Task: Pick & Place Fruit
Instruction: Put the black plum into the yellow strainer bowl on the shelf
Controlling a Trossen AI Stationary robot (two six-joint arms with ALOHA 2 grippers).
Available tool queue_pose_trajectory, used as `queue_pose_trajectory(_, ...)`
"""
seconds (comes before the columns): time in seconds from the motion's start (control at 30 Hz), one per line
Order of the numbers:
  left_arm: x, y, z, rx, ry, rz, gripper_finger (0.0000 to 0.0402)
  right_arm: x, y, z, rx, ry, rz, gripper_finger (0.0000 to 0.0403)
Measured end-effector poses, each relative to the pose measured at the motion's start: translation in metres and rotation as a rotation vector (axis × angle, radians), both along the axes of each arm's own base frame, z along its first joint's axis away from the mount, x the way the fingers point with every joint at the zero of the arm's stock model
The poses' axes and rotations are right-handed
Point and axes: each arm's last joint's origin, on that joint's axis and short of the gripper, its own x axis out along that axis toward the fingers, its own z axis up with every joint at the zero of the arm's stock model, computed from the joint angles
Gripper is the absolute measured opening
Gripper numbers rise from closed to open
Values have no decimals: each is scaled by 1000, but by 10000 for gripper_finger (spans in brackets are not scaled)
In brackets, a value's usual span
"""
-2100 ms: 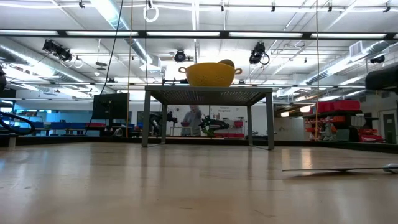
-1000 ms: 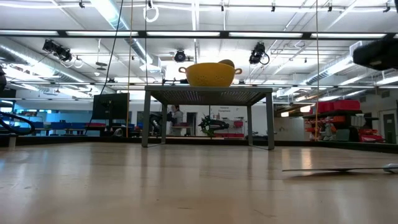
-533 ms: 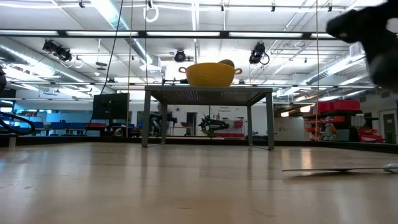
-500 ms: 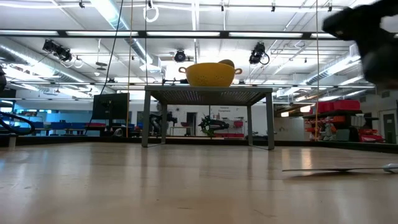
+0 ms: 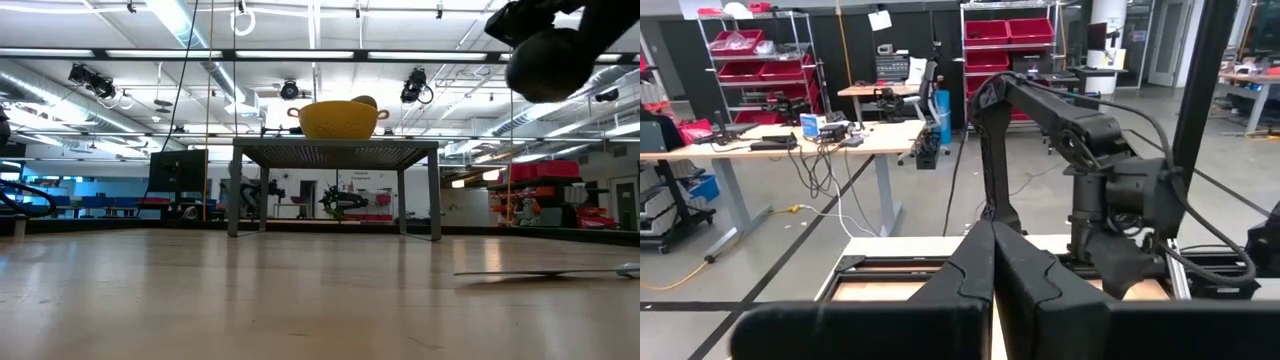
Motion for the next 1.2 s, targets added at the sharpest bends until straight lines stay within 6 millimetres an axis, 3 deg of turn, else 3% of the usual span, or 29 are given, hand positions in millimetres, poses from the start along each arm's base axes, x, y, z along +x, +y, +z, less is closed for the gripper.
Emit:
queue_pose_trajectory(0.27,0,0,0,-26,-1,10,2,4,-23,22,-49,-187,-73,263)
queue_pose_trajectory(0.53,0,0,0,20,2,3,1,6,-53,59,-42,-496,-237,263)
queue_pose_trajectory(0.7,0,0,0,21,2,5,1,3,-64,76,-31,-614,-246,263)
queue_pose_trajectory(1.0,0,0,0,20,1,13,1,3,-72,85,-46,-680,-250,264)
queue_pose_trajectory(1.2,0,0,0,21,1,13,1,6,-84,85,-12,-695,-353,264)
